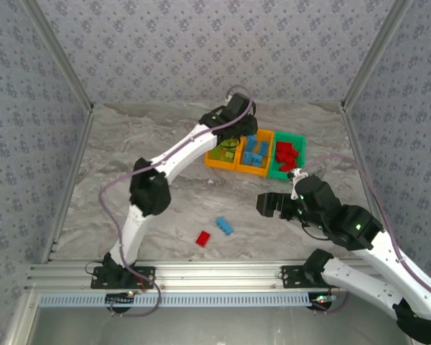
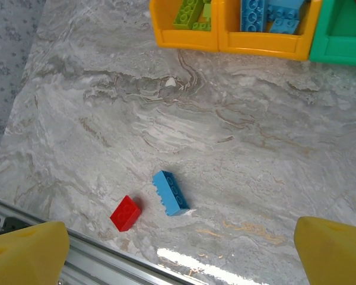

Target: Sort the legos into containers by color

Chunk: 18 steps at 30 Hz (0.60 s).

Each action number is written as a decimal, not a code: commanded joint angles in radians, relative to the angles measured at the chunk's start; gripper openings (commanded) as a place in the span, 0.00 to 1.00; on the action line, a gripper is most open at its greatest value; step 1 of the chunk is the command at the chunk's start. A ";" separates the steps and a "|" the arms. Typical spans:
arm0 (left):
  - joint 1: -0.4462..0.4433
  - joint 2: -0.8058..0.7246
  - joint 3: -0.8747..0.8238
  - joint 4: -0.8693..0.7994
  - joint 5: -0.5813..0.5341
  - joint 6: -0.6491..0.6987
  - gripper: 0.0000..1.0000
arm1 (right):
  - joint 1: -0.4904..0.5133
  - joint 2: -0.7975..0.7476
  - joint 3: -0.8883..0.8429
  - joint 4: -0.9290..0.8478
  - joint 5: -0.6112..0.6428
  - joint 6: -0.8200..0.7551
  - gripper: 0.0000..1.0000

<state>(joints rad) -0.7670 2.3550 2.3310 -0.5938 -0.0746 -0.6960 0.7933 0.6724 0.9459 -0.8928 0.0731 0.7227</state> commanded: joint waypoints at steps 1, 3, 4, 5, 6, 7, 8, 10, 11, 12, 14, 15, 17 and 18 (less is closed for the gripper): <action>-0.006 0.113 0.200 -0.078 0.086 0.081 0.33 | 0.010 -0.028 -0.017 -0.041 0.034 0.058 1.00; -0.007 0.174 0.302 -0.118 0.098 0.077 0.39 | 0.009 -0.031 -0.024 -0.041 0.040 0.064 1.00; -0.007 0.193 0.335 -0.134 0.103 0.074 0.43 | 0.009 -0.031 -0.026 -0.042 0.041 0.066 1.00; -0.006 0.197 0.351 -0.144 0.106 0.071 0.45 | 0.010 -0.031 -0.027 -0.042 0.042 0.067 1.00; -0.007 0.193 0.351 -0.153 0.107 0.076 0.47 | 0.009 -0.031 -0.032 -0.044 0.045 0.068 1.00; -0.007 0.184 0.349 -0.165 0.113 0.092 0.48 | 0.010 -0.031 -0.036 -0.046 0.050 0.068 1.00; -0.008 0.172 0.348 -0.178 0.123 0.114 0.49 | 0.010 -0.031 -0.041 -0.047 0.055 0.070 1.00; -0.015 0.124 0.322 -0.215 0.126 0.171 0.51 | 0.010 -0.028 -0.055 -0.047 0.063 0.072 1.00; -0.020 0.087 0.283 -0.220 0.124 0.193 0.52 | 0.009 -0.026 -0.060 -0.047 0.065 0.072 1.00; -0.024 0.028 0.205 -0.200 0.121 0.214 0.52 | 0.010 -0.020 -0.066 -0.047 0.066 0.074 1.00; -0.035 -0.132 -0.040 -0.076 0.115 0.241 0.53 | 0.011 -0.007 -0.079 -0.043 0.063 0.075 1.00; -0.040 -0.235 -0.200 0.030 0.111 0.249 0.54 | 0.011 0.003 -0.087 -0.039 0.058 0.075 1.00; -0.050 -0.417 -0.464 0.169 0.096 0.251 0.56 | 0.012 0.022 -0.107 -0.020 0.041 0.073 1.00; -0.056 -0.512 -0.583 0.218 0.085 0.252 0.58 | 0.018 0.032 -0.117 -0.004 0.029 0.070 1.00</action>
<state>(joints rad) -0.8055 2.0636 1.9327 -0.5732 0.0280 -0.4915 0.8001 0.6849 0.8574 -0.9089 0.1089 0.7788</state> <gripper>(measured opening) 0.572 0.999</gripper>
